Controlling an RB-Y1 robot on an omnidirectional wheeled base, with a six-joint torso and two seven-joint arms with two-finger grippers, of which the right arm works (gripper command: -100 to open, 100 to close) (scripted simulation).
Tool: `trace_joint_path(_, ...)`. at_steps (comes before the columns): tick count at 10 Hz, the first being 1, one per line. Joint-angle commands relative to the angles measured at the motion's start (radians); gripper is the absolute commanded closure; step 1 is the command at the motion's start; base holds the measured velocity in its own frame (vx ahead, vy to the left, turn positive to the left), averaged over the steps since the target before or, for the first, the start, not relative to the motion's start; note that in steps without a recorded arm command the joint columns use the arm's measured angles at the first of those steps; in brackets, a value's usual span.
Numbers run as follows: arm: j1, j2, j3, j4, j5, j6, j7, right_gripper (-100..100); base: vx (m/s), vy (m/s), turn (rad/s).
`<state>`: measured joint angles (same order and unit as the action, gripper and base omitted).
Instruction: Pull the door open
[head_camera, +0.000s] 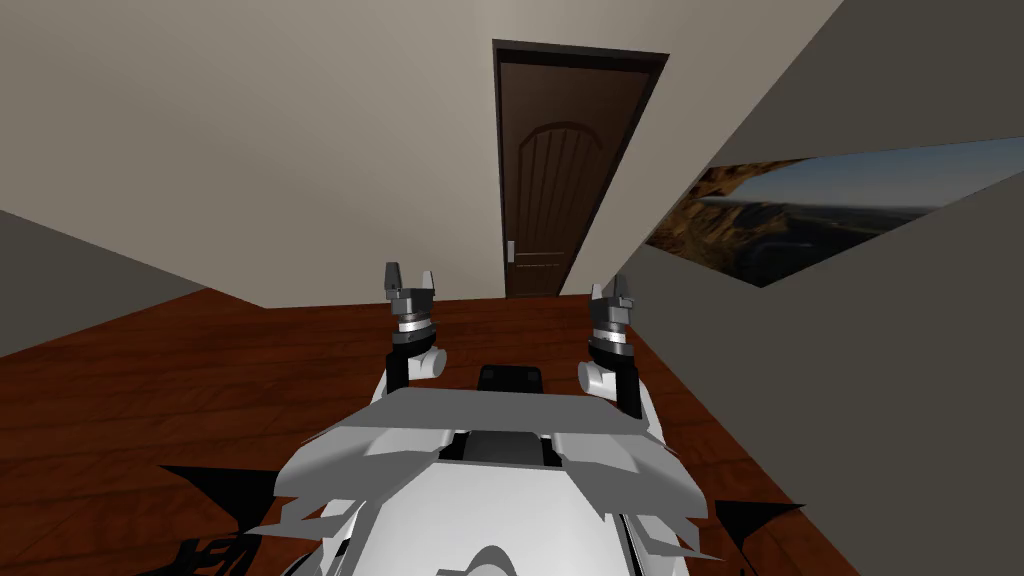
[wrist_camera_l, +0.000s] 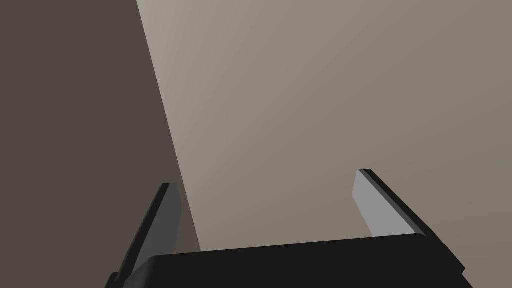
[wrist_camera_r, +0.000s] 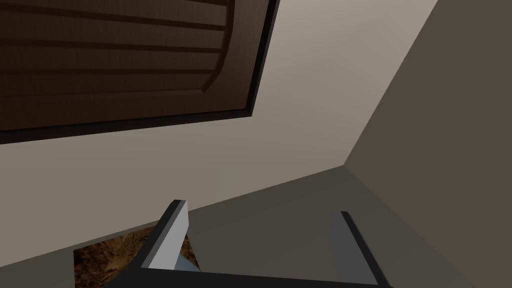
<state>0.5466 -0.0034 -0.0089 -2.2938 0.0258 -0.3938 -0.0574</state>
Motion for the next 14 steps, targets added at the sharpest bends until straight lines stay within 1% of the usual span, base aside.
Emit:
trace_joint_path(1, -0.009, -0.008, -0.002, 0.021, -0.011, 0.003, -0.031, -100, 0.077, -0.071, 0.052)
trace_joint_path(2, -0.011, -0.010, -0.003, 0.027, -0.014, 0.003, -0.041, -100, 0.182, 0.025, 0.073)
trace_joint_path(7, -0.040, -0.031, -0.010, 0.097, -0.051, 0.012, -0.146, -100, 0.164, 0.051, 0.061)
trace_joint_path(14, -0.077, -0.050, -0.019, 0.185, -0.097, 0.023, -0.278, -100, 0.095, 0.022, 0.056)
